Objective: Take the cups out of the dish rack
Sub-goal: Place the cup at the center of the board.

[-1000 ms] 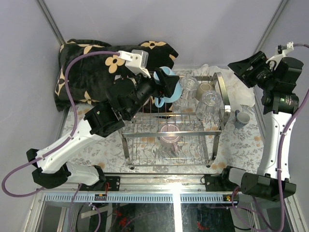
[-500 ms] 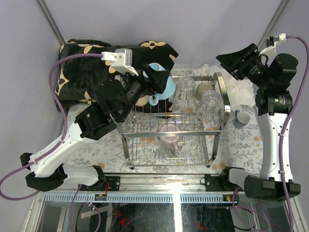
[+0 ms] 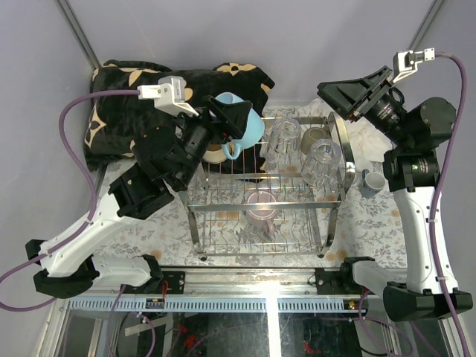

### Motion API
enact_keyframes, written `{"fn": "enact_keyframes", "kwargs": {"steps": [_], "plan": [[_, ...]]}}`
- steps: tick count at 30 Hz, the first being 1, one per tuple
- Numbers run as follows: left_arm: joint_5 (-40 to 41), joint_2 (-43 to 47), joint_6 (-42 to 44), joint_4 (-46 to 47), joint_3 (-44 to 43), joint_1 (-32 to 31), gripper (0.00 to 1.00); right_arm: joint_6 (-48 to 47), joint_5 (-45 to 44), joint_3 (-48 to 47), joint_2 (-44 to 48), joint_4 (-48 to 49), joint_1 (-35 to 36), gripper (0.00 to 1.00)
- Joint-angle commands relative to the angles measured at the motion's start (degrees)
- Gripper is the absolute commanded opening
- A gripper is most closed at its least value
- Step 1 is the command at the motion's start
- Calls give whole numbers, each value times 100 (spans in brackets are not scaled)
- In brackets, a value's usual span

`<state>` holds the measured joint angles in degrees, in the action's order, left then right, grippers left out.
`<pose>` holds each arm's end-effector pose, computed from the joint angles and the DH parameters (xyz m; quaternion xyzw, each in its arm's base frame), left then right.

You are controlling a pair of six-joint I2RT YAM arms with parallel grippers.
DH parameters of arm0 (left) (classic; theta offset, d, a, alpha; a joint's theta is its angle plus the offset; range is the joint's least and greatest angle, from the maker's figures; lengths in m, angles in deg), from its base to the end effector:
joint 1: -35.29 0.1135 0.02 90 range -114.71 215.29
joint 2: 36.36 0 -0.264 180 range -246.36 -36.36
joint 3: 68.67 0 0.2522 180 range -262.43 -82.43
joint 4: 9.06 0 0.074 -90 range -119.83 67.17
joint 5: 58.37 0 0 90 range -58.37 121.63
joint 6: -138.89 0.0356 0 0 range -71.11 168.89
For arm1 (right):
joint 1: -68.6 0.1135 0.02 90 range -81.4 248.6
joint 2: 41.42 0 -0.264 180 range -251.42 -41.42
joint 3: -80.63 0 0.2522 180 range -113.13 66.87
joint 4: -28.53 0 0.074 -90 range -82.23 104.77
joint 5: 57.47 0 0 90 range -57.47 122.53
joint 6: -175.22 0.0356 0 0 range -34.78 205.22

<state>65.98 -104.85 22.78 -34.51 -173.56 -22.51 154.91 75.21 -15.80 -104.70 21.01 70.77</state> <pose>0.1383 -0.1820 0.5284 -0.0531 0.6471 -0.3529 0.6737 0.2017 0.0318 0.5305 0.0197 0.5836 0.6195 0.5246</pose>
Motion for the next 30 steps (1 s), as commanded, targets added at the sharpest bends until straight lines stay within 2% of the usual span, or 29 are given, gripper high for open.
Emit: {"fn": "enact_keyframes", "kwargs": {"steps": [1,10,15,23,30], "plan": [[260,106,-120,1260,-11,13,0,602,294,152,90,1013,279,64],[229,-321,54,1984,-363,21,0,565,78,249,-96,1219,1003,63],[317,-453,-14,2568,-286,28,0,599,-8,205,-253,1519,1379,63],[522,-525,139,3008,-332,30,0,411,-142,111,-385,1269,1619,64],[619,-506,132,3305,-194,24,0,577,-212,113,-596,1736,1983,63]]}}
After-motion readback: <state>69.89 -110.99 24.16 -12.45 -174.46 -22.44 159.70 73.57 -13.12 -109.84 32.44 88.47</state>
